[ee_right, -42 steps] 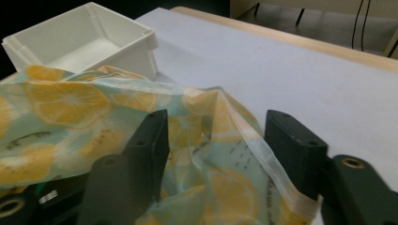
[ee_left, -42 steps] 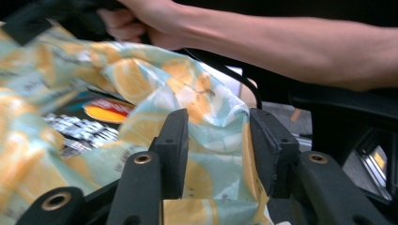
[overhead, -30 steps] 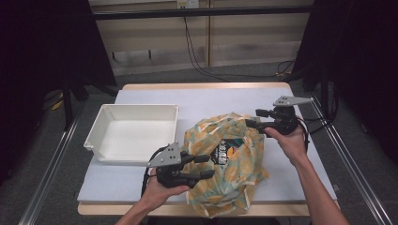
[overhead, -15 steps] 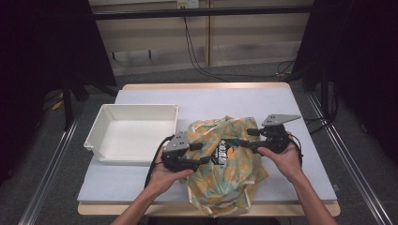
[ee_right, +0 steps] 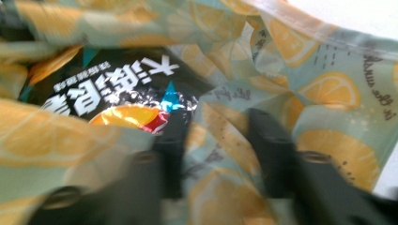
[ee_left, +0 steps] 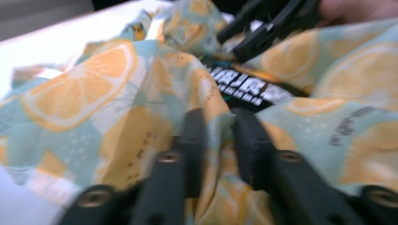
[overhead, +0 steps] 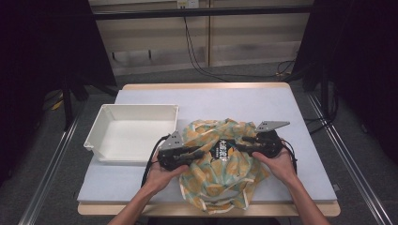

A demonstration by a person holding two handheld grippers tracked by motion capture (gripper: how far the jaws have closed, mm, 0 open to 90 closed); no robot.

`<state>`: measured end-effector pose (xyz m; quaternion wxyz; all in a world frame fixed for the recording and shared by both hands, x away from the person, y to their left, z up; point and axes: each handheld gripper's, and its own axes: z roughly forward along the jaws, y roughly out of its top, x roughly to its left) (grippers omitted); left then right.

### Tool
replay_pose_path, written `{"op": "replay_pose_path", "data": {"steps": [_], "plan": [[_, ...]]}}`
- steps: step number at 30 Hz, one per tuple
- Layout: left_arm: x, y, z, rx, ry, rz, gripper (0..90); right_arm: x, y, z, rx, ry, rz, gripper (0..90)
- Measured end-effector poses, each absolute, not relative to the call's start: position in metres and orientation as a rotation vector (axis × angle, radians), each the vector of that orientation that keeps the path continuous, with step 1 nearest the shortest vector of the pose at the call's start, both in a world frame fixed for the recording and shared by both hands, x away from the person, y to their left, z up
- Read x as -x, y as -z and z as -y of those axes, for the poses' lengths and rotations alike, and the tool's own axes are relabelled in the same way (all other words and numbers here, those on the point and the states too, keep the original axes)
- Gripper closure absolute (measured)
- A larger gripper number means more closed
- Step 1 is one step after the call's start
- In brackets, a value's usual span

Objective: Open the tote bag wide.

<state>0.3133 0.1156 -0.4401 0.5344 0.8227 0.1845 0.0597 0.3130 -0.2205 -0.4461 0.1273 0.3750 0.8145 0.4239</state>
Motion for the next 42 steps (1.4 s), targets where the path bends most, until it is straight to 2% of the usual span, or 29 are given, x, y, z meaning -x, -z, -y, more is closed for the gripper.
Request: {"op": "replay_pose_path", "data": {"steps": [3,5,19,27,29,31,34,38,42], "plan": [[-0.315,0.432,-0.125,-1.903,-0.121,-0.442,87.0,-0.312,0.443,0.226,-1.090,-1.274,-2.339,83.4],[-0.317,0.425,-0.134,-1.869,-0.129,-0.455,88.5,-0.310,0.438,0.232,-1.103,-1.318,-2.306,88.1],[-0.335,0.407,-0.195,-1.682,-0.101,-0.580,90.0,-0.288,0.403,0.302,-1.132,-1.592,-2.053,90.0],[-0.337,0.424,-0.179,-1.772,-0.088,-0.602,89.6,-0.288,0.416,0.318,-1.194,-1.537,-2.030,90.0],[-0.337,0.428,-0.176,-1.773,-0.095,-0.619,85.7,-0.291,0.423,0.314,-1.201,-1.519,-2.050,90.0],[-0.337,0.431,-0.173,-1.790,-0.100,-0.622,77.4,-0.293,0.426,0.311,-1.199,-1.504,-2.052,89.7],[-0.337,0.434,-0.169,-1.820,-0.114,-0.638,62.2,-0.297,0.434,0.303,-1.196,-1.479,-2.086,83.6],[-0.332,0.427,-0.170,-1.791,-0.127,-0.648,45.0,-0.298,0.436,0.294,-1.212,-1.405,-2.111,63.9],[-0.320,0.409,-0.178,-1.750,-0.171,-0.629,40.7,-0.292,0.425,0.297,-1.202,-1.424,-2.091,49.6]]}}
